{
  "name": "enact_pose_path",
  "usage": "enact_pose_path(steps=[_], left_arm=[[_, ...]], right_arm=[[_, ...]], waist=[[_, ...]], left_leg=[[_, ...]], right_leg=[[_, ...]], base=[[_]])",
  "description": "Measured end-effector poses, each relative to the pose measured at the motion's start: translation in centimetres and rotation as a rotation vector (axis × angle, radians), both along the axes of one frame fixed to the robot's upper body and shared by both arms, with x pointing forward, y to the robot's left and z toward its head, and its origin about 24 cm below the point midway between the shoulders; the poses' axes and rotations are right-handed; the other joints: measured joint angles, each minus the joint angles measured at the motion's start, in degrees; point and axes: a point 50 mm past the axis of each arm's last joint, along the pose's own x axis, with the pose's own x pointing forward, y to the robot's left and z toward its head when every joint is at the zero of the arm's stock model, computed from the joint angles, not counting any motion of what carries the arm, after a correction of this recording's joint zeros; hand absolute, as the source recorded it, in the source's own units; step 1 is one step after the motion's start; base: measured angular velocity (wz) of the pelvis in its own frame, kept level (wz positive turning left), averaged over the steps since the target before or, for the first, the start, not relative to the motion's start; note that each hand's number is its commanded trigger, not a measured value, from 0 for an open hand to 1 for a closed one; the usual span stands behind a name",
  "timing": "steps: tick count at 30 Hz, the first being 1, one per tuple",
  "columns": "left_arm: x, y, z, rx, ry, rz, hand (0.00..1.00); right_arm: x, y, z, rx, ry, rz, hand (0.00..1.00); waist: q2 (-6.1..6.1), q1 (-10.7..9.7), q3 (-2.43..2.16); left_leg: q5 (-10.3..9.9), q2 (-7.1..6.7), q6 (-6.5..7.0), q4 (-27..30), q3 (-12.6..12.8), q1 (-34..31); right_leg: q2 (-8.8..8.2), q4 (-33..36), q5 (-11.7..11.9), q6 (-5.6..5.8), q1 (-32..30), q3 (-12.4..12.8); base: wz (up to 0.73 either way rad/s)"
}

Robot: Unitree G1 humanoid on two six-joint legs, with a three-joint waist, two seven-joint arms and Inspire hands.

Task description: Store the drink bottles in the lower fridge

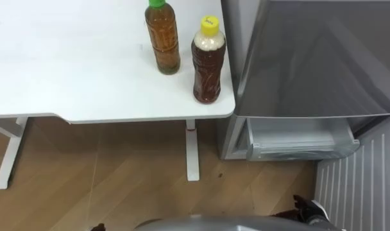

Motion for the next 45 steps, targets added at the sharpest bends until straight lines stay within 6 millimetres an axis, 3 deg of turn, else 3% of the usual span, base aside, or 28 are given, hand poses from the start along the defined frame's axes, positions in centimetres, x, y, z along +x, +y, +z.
enact_pose_path(steps=[12, 20, 27, 29, 35, 40, 45], left_arm=[[0.2, 0.0, 0.0, -0.012, -0.002, 0.015, 0.00], [-0.4, -0.2, -0.1, -0.015, 0.031, 0.051, 0.00], [-1.1, -0.6, -0.2, -0.041, -0.034, 0.396, 0.00], [-1.2, -0.3, -0.2, -0.038, -0.083, 0.623, 0.00], [-0.2, 0.9, 0.3, -0.004, -0.234, 0.976, 0.00], [1.2, 2.1, 1.0, 0.042, -0.352, 1.178, 0.00], [2.9, 3.4, 2.2, 0.139, -0.468, 1.260, 0.00]], right_arm=[[-0.2, -0.2, 0.0, -0.006, 0.017, 0.016, 0.00], [-1.6, -0.5, -0.3, 0.042, 0.065, -0.088, 0.00], [-2.5, -0.5, -0.5, 0.069, 0.102, -0.177, 0.00], [-2.6, -0.5, -0.5, 0.068, 0.106, -0.179, 0.00], [-3.0, -0.7, -0.4, 0.065, 0.110, -0.187, 0.00], [-3.4, -0.8, -0.4, 0.059, 0.118, -0.188, 0.00], [-3.2, -1.0, -0.4, 0.042, 0.124, -0.137, 0.00]], waist=[[0.25, 0.0, 0.17], [0.16, 0.0, 0.15], [0.19, 0.0, 0.18], [0.22, 0.1, 0.19], [0.52, 1.6, 0.30], [0.68, 2.9, 0.28], [0.86, 2.9, 0.30]], left_leg=[[-0.1, -0.06, 0.11, -0.1, -0.1, -0.1], [-0.1, -0.05, 0.10, 0.0, -0.3, -0.2], [-0.1, -0.14, 0.10, 0.0, -0.4, 0.1], [-0.1, -0.14, 0.11, -0.1, -0.4, 0.3], [-0.2, -0.11, 0.11, -0.3, -0.4, 1.1], [-0.2, -0.12, 0.12, -0.2, -0.4, 1.1], [-0.2, -0.15, 0.12, -0.2, -0.5, 1.1]], right_leg=[[0.02, 0.0, 0.1, 0.05, 0.0, 0.1], [0.06, -0.1, 0.1, 0.05, 0.0, -0.1], [-0.03, -0.1, 0.1, 0.06, 0.4, -0.7], [-0.01, -0.1, 0.1, 0.06, 0.4, -0.5], [0.01, 0.0, 0.1, 0.06, 1.0, -0.3], [0.02, 0.1, 0.1, 0.06, 1.1, -0.1], [0.02, 0.1, 0.1, 0.06, 1.2, -0.5]], base=[[0.00], [0.00], [0.00], [0.00], [-0.02], [0.00], [0.01]])
